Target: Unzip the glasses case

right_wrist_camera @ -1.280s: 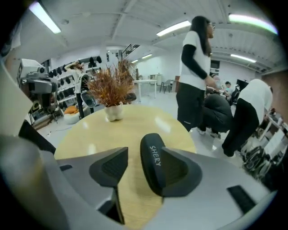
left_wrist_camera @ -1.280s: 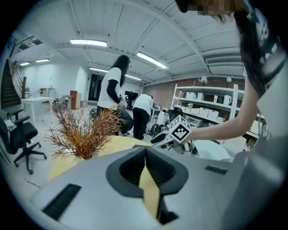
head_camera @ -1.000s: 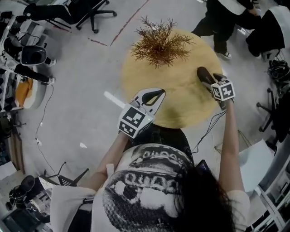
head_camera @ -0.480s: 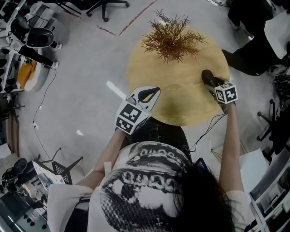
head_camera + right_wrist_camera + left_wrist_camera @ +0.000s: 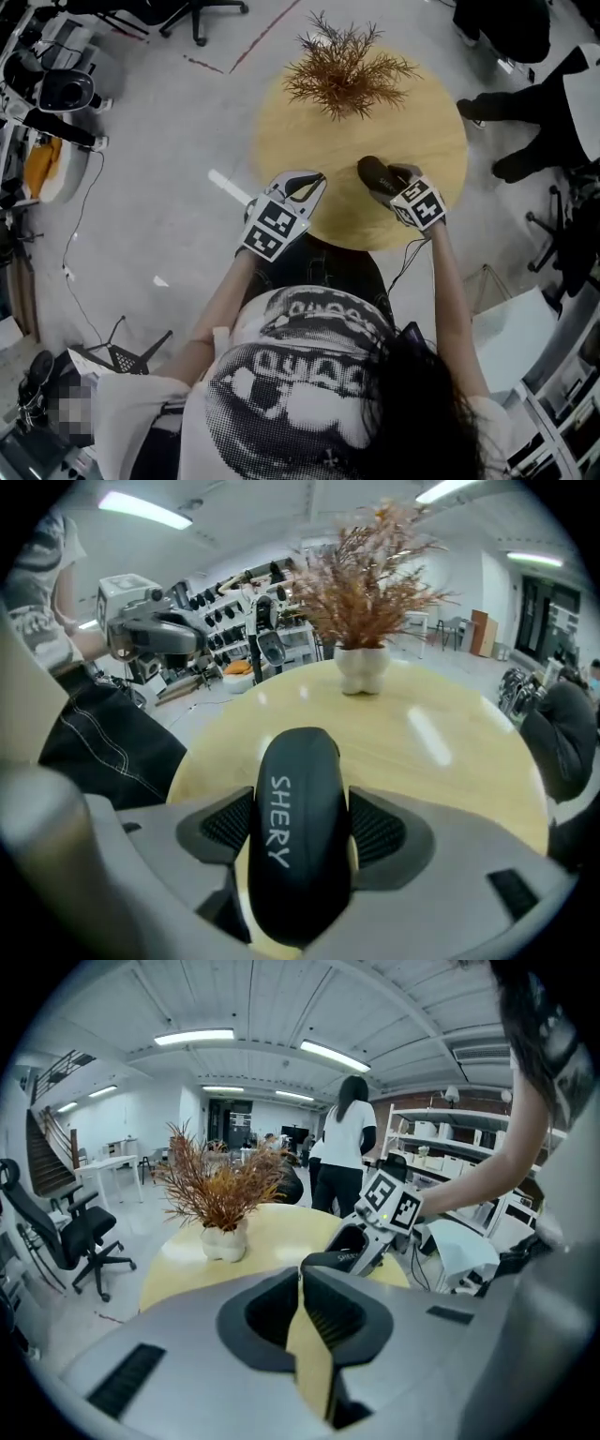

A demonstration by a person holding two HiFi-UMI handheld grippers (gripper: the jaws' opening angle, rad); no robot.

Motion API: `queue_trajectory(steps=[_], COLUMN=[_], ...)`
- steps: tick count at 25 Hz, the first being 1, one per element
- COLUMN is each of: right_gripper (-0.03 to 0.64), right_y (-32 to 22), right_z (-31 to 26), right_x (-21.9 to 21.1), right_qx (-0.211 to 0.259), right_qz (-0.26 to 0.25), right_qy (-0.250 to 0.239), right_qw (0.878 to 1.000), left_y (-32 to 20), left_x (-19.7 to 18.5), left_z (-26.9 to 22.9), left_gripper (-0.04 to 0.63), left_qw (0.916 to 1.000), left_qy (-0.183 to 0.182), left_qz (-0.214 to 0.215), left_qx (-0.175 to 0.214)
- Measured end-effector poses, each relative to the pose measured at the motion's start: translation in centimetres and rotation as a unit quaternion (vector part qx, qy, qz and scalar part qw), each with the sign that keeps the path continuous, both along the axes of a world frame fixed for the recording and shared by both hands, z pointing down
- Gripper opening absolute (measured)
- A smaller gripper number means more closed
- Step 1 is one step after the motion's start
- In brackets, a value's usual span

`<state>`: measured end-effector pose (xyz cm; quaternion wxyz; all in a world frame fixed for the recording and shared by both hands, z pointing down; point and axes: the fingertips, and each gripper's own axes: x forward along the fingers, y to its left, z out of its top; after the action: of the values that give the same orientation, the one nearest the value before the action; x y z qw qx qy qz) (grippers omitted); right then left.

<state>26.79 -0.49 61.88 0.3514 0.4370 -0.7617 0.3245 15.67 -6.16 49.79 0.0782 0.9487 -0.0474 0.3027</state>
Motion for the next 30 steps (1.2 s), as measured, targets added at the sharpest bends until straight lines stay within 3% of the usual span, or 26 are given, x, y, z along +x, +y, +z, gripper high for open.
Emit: queue_trajectory(steps=[4,7,12,17,22,28,30], right_gripper=[0.320,0.321,0.319,0.319,0.319,0.319,0.319], right_y=[-0.4,-0.4,-0.7,-0.8,-0.8,-0.9,-0.9], right_z=[-0.2,0.2,0.5,0.9,0.7,0.9,1.0], right_x=[-4.6,-7.1,-8.0,-7.9,-8.3,-8.4,-8.4], right_qx=[0.005,0.002,-0.013,-0.022,-0.033,-0.046,-0.050], right_qz=[-0.043,-0.075,-0.087,-0.090,-0.087,-0.087,-0.085], right_qy=[0.009,0.028,0.049,0.060,0.063,0.066,0.068], right_qw=[0.999,0.997,0.995,0.994,0.994,0.993,0.993], left_y=[-1.1,-1.8,-1.4,-0.4,0.1,1.0,1.1], left_x=[-1.3,-2.7,-3.4,-1.7,-0.1,0.9,0.8], left_z=[2.9,5.5,9.3,11.8,12.8,13.9,14.0], left_gripper=[0.014,0.016,0.082,0.086,0.085,0.083,0.052], left_qw=[0.9979,0.9919,0.9696,0.9454,0.9258,0.8951,0.8859], left_qy=[-0.046,-0.086,-0.123,-0.126,-0.110,-0.100,-0.097], left_qz=[0.035,0.079,0.197,0.285,0.346,0.418,0.437], left_qx=[0.030,0.051,0.075,0.095,0.107,0.119,0.123])
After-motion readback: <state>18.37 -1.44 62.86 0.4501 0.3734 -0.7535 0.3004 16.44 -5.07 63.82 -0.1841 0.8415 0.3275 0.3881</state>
